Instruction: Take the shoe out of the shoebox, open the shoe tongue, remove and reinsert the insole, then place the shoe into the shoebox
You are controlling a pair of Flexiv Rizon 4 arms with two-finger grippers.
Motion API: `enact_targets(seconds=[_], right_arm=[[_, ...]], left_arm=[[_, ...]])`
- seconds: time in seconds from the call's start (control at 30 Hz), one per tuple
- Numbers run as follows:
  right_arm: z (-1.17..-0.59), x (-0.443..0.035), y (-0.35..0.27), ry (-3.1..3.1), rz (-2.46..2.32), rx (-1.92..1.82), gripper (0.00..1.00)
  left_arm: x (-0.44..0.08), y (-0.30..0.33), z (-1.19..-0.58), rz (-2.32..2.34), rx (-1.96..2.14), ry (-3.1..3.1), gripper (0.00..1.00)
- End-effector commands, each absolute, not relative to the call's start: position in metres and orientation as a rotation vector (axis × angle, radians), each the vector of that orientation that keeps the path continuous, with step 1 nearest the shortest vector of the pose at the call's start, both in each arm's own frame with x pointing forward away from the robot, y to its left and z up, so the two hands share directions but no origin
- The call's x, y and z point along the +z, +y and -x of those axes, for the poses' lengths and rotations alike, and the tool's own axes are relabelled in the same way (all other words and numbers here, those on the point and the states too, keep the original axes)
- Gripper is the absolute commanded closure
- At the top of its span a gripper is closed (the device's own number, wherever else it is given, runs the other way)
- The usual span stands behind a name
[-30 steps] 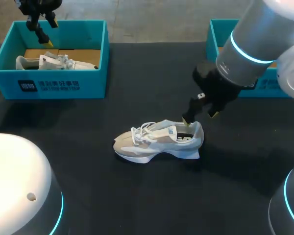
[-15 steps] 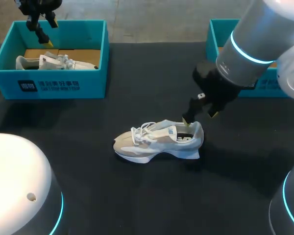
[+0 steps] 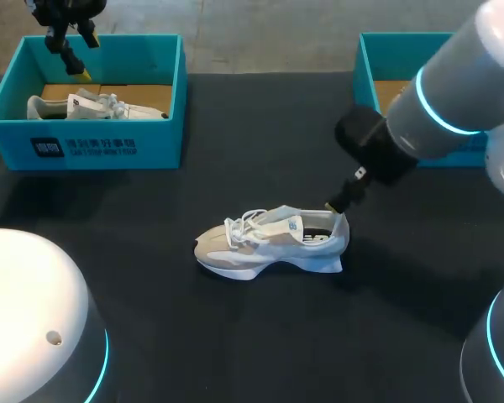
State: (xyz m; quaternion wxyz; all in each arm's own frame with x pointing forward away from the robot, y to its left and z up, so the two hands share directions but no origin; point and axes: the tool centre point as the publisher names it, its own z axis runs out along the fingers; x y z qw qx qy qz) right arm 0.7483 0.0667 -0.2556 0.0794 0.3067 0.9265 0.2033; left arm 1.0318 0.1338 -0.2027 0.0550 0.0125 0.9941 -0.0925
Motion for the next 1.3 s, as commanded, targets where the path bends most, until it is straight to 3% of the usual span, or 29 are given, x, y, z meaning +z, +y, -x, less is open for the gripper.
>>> enact_targets(seconds=[0.03,1.3], right_arm=[[-0.7405,-0.2497,0.0496,2.762,-0.736,0.769,0.0],[-0.737,-0.2502,0.0432,2.742,-0.718,0.835,0.0]], left_arm=[[-0.2033,0.1341,-1.0312,-0.04,-0.281,3.016,0.0],[-0.2033,0.1341,-1.0312,-0.04,-0.281,3.016,0.0]])
